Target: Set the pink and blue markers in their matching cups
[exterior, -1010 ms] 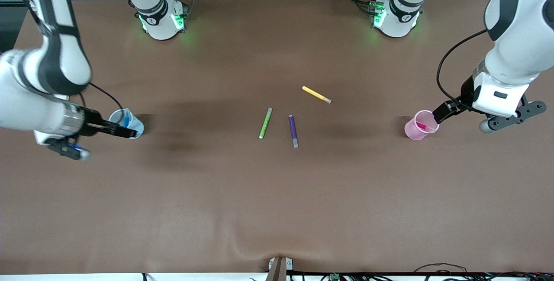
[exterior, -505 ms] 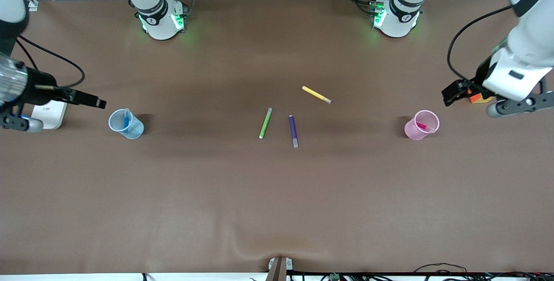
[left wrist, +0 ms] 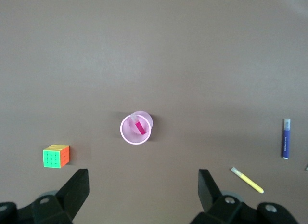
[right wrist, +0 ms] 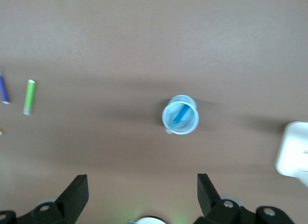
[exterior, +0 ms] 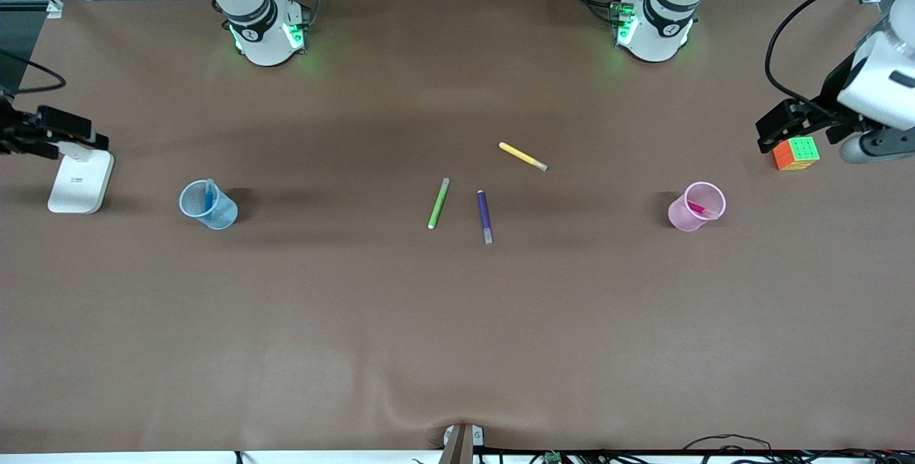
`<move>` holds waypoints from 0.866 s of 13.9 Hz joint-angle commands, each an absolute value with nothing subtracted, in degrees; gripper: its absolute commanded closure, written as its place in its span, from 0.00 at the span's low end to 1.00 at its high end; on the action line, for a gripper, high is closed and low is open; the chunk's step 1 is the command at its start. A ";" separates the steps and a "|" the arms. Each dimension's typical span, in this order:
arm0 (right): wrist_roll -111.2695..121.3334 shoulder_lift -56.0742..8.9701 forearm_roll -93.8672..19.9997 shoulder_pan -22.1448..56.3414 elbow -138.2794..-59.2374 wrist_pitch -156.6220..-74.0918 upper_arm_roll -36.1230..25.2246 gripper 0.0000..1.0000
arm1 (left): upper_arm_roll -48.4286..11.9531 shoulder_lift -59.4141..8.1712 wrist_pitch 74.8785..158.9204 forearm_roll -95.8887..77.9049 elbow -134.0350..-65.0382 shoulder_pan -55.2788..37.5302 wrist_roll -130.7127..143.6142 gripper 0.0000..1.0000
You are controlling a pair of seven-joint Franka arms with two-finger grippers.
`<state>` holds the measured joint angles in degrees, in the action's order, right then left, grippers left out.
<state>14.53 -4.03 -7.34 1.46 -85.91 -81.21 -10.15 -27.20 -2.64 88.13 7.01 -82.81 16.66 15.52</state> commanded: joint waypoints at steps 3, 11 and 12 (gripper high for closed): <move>18.27 1.93 -3.17 2.64 -86.31 -80.16 -6.44 0.00 | -24.28 1.84 86.75 7.38 -83.57 12.86 13.54 0.00; 26.25 -0.26 -2.90 -0.79 -82.09 -79.37 -5.63 0.00 | -2.99 8.60 85.69 -0.35 -92.98 -1.14 12.22 0.00; 26.45 -0.26 -2.90 -0.79 -82.09 -79.19 -5.71 0.00 | -3.34 9.57 85.61 -0.26 -93.86 -1.32 12.39 0.00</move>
